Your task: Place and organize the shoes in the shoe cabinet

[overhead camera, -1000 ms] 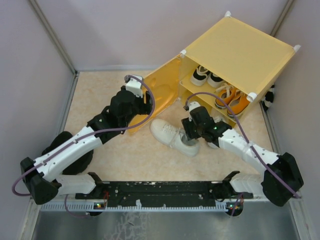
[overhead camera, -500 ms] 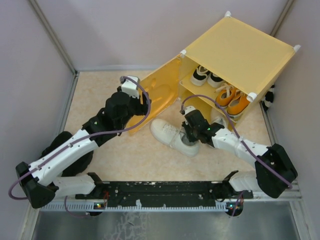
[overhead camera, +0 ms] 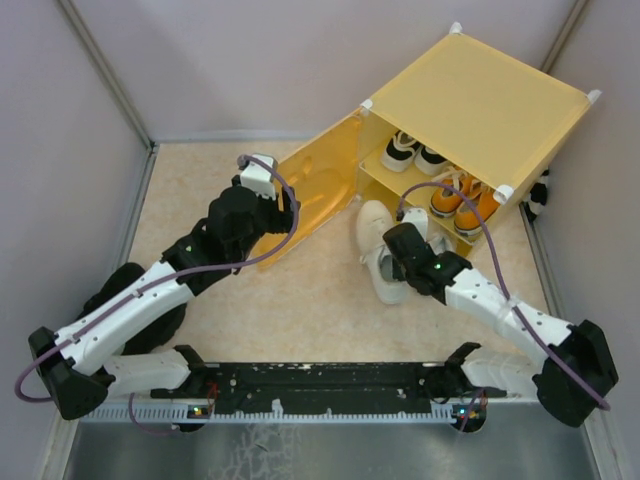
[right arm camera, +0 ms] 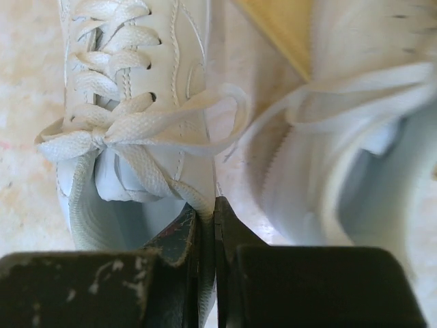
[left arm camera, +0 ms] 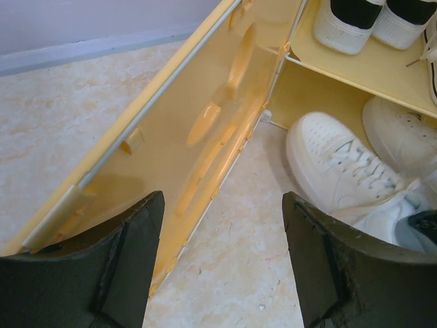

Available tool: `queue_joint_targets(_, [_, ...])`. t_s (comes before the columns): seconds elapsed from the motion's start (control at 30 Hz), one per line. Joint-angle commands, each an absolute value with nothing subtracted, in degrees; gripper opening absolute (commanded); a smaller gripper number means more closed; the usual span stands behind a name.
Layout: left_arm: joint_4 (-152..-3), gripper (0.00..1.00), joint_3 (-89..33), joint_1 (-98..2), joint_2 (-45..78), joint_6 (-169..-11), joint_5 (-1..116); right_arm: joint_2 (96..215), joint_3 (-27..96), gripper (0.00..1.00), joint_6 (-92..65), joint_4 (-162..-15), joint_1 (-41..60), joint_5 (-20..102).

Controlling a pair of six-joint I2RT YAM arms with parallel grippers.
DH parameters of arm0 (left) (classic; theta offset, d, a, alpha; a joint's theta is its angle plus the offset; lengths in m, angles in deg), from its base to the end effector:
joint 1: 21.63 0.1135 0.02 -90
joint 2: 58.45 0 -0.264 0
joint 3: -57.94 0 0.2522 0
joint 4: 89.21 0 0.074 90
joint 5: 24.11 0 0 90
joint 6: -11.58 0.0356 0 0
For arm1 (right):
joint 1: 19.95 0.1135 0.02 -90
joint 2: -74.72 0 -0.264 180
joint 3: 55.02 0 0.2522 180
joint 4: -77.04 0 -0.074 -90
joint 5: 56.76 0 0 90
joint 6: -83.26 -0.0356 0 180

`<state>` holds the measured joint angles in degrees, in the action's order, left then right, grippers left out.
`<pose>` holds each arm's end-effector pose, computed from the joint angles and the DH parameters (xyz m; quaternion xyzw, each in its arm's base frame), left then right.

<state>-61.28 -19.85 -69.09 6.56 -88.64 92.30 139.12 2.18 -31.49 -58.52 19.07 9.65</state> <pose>0.1852 -0.1784 0.3809 0.1153 0.7770 -0.1265 0.6058 0.1817 0.1289 0.2364 -0.0482 0.9257 0.0059 0.3751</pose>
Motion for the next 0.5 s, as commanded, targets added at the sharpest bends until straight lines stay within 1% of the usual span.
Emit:
queue_joint_targets(0.0, [-61.5,0.76,-19.4,-69.0,5.9,-88.4,92.1,135.1,5.4,0.0,-41.3,-60.7,19.0,-3.2])
queue_joint_targets(0.13, [-61.8,0.76,-19.3,-69.0,6.5,-88.5,91.6,138.3,4.8,0.0,-44.1,-62.8,18.3,-9.0])
queue_joint_targets(0.27, [-61.3,0.76,-19.7,-69.0,6.5,-88.4,91.4,142.3,4.1,0.0,-48.2,-67.5,14.6,-11.3])
queue_joint_targets(0.4, [-60.9,0.76,-19.6,-69.0,5.8,-88.1,92.1,142.3,3.0,0.0,-50.0,-71.6,13.0,-12.5])
queue_joint_targets(0.43, [-60.9,0.76,-19.4,-69.0,5.6,-88.1,92.3,142.4,3.2,0.05,-50.1,-71.8,12.8,-12.9])
queue_joint_targets(0.47, [-60.9,0.76,-19.2,-69.0,5.5,-88.1,92.4,142.8,3.6,0.22,-50.2,-71.6,12.8,-13.1])
